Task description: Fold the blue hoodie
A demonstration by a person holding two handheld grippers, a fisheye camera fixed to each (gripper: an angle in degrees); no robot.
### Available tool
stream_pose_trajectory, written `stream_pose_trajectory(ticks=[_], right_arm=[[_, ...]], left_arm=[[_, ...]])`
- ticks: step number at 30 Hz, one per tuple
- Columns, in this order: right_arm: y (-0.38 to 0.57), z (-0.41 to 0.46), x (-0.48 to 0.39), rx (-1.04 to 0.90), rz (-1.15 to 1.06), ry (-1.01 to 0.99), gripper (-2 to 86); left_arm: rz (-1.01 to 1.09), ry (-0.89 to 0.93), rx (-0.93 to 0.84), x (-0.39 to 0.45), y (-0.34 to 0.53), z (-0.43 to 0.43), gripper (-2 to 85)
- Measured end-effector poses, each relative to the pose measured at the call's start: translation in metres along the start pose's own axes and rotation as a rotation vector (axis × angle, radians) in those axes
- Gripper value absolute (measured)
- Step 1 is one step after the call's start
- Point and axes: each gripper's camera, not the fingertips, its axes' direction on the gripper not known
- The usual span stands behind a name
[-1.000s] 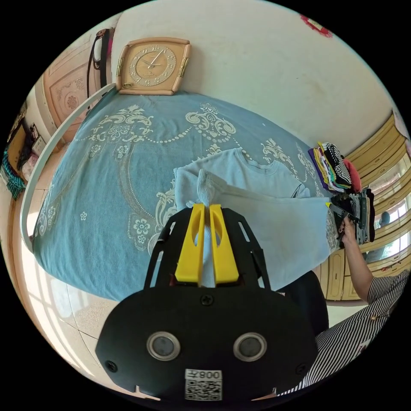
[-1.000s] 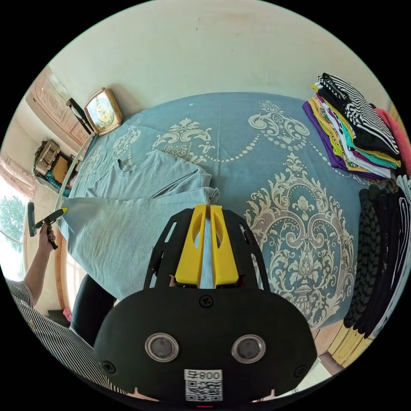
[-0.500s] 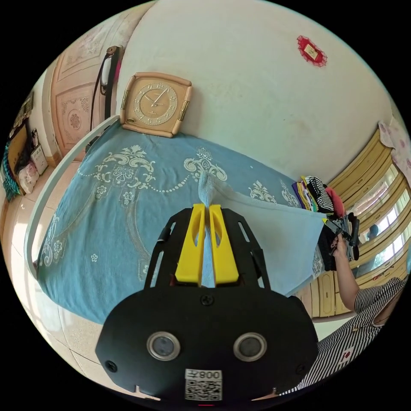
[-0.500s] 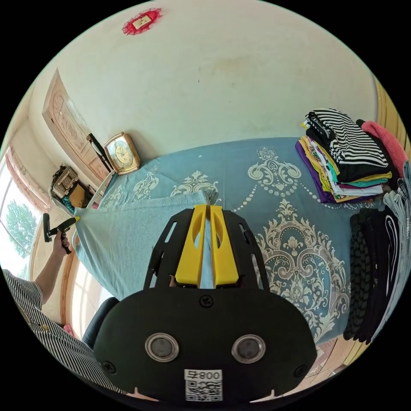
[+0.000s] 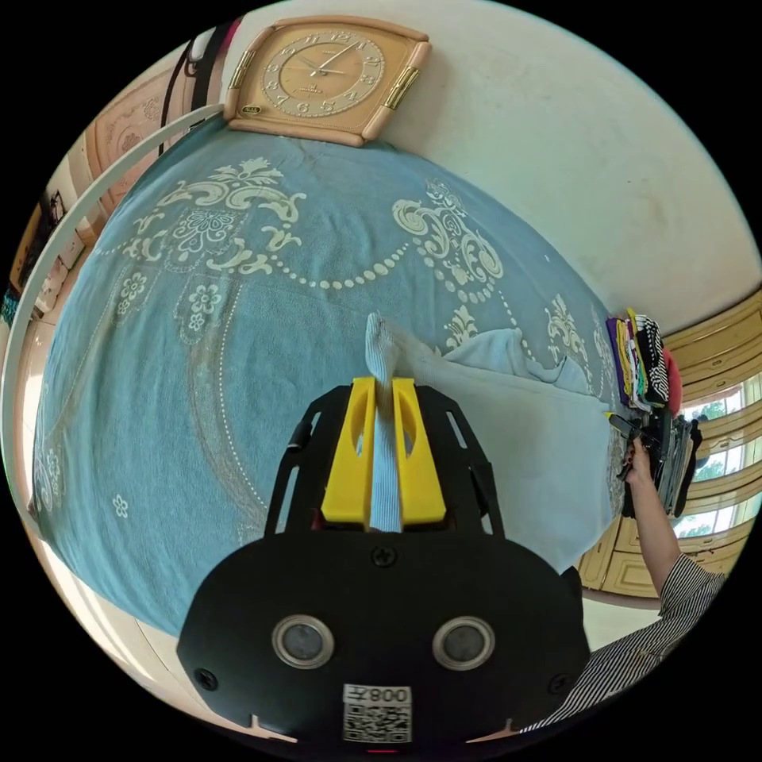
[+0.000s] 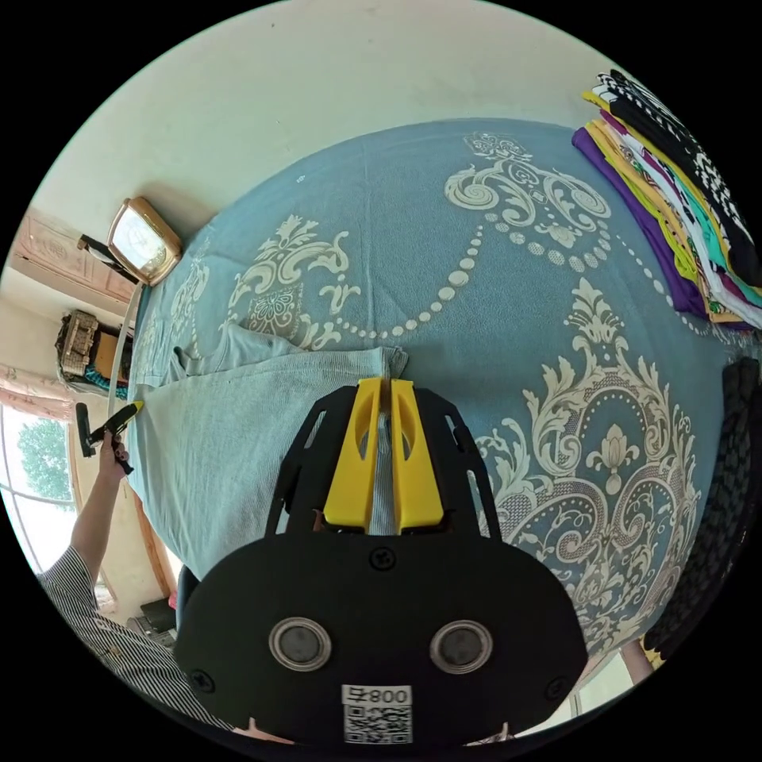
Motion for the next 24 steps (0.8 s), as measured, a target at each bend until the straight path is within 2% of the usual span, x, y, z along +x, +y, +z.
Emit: stream_pose_trajectory(ticks=[6,10,14,16,18,19,20,24], right_arm=[[0.014,-0.021,0.026,0.092,0.130,-0.139,1.0],[0.032,-0.046,-0.006,0.207,0.048,-0.183,0.4],[0.053,-0.039,-0.110,0.202,-0.247,0.020,0.2],[0.055,-0.008,-0.147,0.107,-0.365,0.105,0.2],[0.054,0.050,-0.173,-0.098,-0.435,0.209,0.2],[0.055,0.057,-0.177,-0.100,-0.435,0.246,0.2],[0.064,0.054,-0.185,-0.006,-0.475,0.270,0.2],[0.074,0.064,-0.194,0.025,-0.508,0.316,0.2]], left_arm=[[-0.044,0.022,0.096,-0.006,0.018,-0.024,6.0],[0.123,0.088,0.167,0.035,0.038,-0.038,3.9],[0.330,-0.010,0.091,0.098,0.056,-0.007,1.3],[0.361,-0.066,-0.013,0.112,0.058,0.024,0.8],[0.387,-0.125,-0.141,0.117,0.062,0.057,0.5],[0.389,-0.114,-0.047,0.118,0.070,0.055,0.4],[0.376,-0.109,-0.057,0.118,0.073,0.059,0.3],[0.367,-0.088,-0.075,0.119,0.079,0.062,0.2]])
